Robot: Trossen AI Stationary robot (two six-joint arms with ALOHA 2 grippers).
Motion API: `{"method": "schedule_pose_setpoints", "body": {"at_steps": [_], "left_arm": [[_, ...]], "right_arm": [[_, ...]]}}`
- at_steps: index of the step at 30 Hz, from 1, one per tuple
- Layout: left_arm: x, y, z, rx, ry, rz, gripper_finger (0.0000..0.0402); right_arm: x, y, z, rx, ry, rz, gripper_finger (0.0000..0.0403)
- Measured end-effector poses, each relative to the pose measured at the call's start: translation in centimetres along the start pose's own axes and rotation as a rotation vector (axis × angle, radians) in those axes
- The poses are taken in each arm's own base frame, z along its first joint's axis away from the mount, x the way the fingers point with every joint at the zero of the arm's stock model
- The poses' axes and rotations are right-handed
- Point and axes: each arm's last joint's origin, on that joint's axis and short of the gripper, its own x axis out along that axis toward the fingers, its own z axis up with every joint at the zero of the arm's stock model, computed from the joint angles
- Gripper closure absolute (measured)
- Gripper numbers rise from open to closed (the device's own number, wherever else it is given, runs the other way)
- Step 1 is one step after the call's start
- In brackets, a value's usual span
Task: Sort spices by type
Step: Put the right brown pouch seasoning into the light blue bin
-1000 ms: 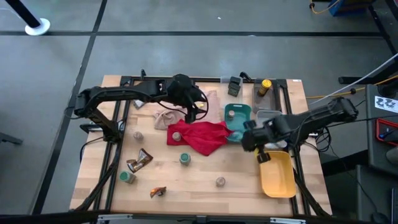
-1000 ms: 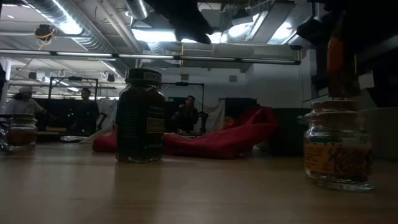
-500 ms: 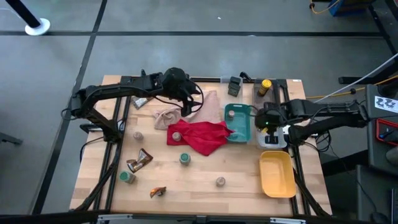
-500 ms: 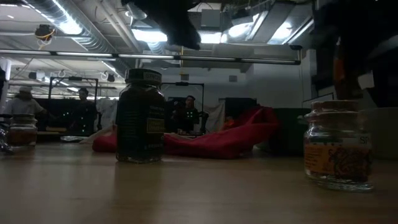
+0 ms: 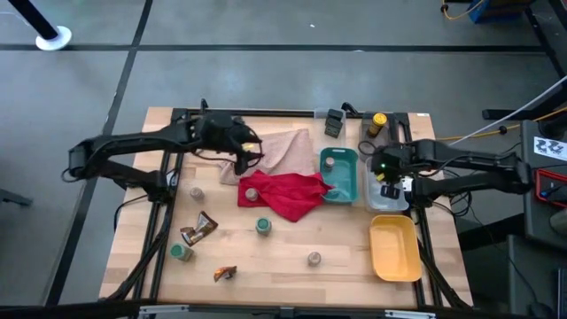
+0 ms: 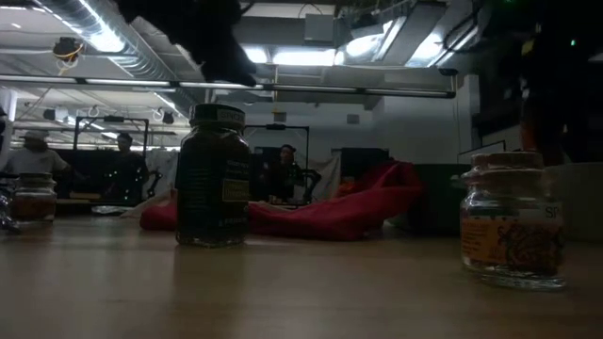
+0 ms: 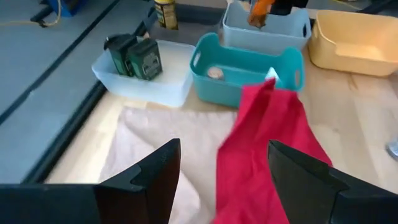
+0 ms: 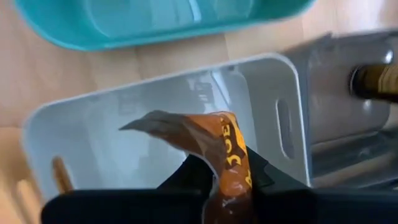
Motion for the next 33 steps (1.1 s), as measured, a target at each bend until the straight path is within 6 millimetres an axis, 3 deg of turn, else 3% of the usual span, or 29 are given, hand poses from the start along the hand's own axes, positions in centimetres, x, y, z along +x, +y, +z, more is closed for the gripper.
{"method": "schedule_pose_setpoints", "body": {"at_steps": [15,33], "left_arm": [[-2.6,-2.6,-4.8,-0.060,0.001,-0.092,0.0178],[-2.5,-3.6,-5.5,-0.038,0.014,-0.132,0.0178]], "right_arm": [[1.3,-1.3,0.6,0.090,-0.045,0.017,0.0368],[3.1,-1.5,1.8,0.104,0.049,0.016,0.0363]]}}
